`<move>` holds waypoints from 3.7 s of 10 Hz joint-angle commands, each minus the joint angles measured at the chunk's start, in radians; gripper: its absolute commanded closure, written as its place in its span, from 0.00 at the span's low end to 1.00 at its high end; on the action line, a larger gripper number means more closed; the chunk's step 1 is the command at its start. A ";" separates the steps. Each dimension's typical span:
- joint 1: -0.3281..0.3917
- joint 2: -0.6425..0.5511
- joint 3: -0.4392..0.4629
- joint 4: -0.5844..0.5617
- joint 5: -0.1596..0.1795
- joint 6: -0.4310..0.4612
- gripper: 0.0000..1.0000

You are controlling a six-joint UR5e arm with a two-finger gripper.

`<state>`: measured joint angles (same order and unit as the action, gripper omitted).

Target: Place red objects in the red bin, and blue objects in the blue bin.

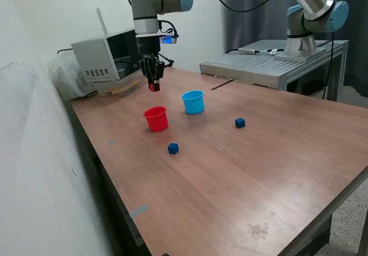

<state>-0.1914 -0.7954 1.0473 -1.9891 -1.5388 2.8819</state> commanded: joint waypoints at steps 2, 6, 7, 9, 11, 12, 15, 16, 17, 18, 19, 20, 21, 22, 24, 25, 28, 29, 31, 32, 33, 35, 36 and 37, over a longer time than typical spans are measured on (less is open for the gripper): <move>-0.080 0.034 0.013 -0.071 0.000 0.088 1.00; -0.085 0.100 0.019 -0.123 -0.003 0.108 1.00; -0.085 0.110 0.019 -0.125 -0.001 0.109 1.00; -0.086 0.119 0.020 -0.126 -0.003 0.109 1.00; -0.088 0.119 0.019 -0.126 -0.017 0.109 0.00; -0.086 0.117 0.019 -0.126 -0.026 0.109 0.00; -0.071 0.104 0.008 -0.116 -0.030 0.108 0.00; -0.069 0.099 0.008 -0.112 -0.030 0.108 0.00; -0.027 0.084 0.019 -0.082 -0.033 0.111 0.00; 0.002 0.043 0.064 -0.051 -0.035 0.132 0.00; 0.006 -0.006 0.132 -0.048 -0.038 0.202 0.00; 0.012 -0.060 0.190 -0.048 -0.041 0.236 0.00; 0.026 -0.111 0.242 -0.046 -0.041 0.287 0.00; 0.032 -0.163 0.307 -0.033 -0.041 0.333 0.00; 0.041 -0.231 0.420 0.007 -0.032 0.413 0.00; 0.071 -0.257 0.477 0.015 -0.029 0.428 0.00; 0.139 -0.291 0.594 0.003 -0.015 0.433 0.00; 0.153 -0.294 0.615 -0.020 0.033 0.433 0.00; 0.183 -0.295 0.655 -0.106 0.055 0.432 0.00; 0.193 -0.279 0.654 -0.143 0.060 0.422 0.00; 0.193 -0.257 0.652 -0.181 0.095 0.415 0.00; 0.198 -0.223 0.654 -0.282 0.111 0.387 0.00; 0.196 -0.203 0.654 -0.302 0.111 0.387 0.00; 0.196 -0.182 0.654 -0.327 0.111 0.386 0.00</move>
<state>0.0042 -1.0071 1.7008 -2.2715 -1.4313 3.2721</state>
